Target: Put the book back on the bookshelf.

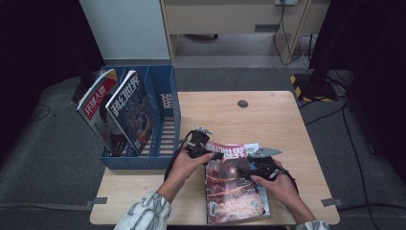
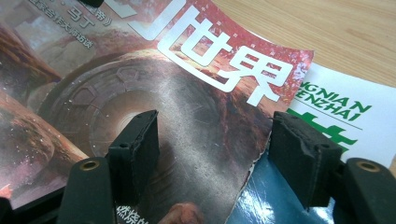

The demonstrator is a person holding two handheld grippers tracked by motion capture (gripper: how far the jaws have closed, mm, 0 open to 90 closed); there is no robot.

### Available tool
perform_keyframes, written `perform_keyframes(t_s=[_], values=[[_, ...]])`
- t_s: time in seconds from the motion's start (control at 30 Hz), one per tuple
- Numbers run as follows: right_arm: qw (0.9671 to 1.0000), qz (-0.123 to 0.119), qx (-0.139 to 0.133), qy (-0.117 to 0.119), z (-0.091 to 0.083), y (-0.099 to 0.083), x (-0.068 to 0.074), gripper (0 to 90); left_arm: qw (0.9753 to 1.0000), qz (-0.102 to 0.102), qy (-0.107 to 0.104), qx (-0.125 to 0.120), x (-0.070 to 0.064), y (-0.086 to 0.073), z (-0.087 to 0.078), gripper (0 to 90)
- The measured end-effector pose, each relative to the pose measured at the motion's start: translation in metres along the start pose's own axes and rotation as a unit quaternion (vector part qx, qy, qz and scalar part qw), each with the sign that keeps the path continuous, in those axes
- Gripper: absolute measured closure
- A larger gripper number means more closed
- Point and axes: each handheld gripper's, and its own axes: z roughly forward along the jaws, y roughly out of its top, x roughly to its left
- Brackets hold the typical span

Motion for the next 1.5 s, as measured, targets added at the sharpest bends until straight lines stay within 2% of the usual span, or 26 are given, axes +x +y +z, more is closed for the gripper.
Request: perform_keyframes(t_s=[0.1,0.37,0.5,0.63,0.77,0.97,1.07,1.17,1.27,1.5], values=[[1.0,-0.005,0.0,-0.003,0.0,0.0,0.001,33.7,1.0,-0.002,0.002,0.008,0.0,0.005,0.002,45.5],[0.9996,-0.019,-0.004,-0.018,-0.001,0.0,0.006,33.7,0.9999,0.004,0.012,0.009,-0.006,0.01,0.005,45.2],[0.9997,-0.014,-0.005,-0.018,0.0,0.0,0.007,33.5,0.9999,-0.002,0.006,0.009,-0.004,0.012,0.007,44.8],[0.9998,-0.014,-0.005,-0.013,0.002,0.001,0.01,33.6,0.9998,-0.02,0.0,0.007,0.002,0.013,0.012,45.0],[0.9998,-0.018,-0.005,-0.011,0.002,0.001,0.01,33.6,0.9997,-0.023,-0.007,0.009,0.006,0.014,0.015,45.4],[0.9994,-0.03,-0.007,-0.016,0.001,0.001,0.012,33.9,0.9995,-0.028,-0.006,0.011,0.008,0.015,0.016,47.3],[0.9994,-0.029,-0.008,-0.016,0.001,0.001,0.012,33.7,0.9992,-0.038,-0.004,0.011,0.007,0.015,0.015,52.8],[0.9996,-0.02,-0.01,-0.015,0.001,0.0,0.01,32.8,0.9988,-0.048,-0.005,-0.002,0.007,0.015,0.013,64.4],[0.9997,-0.016,-0.01,-0.013,0.0,-0.001,0.009,29.3,0.9987,-0.048,-0.008,-0.013,0.005,0.016,0.009,74.0],[0.9995,-0.001,-0.027,-0.017,-0.018,-0.001,0.002,26.0,0.9986,-0.04,-0.018,-0.028,-0.001,0.017,0.001,77.9]])
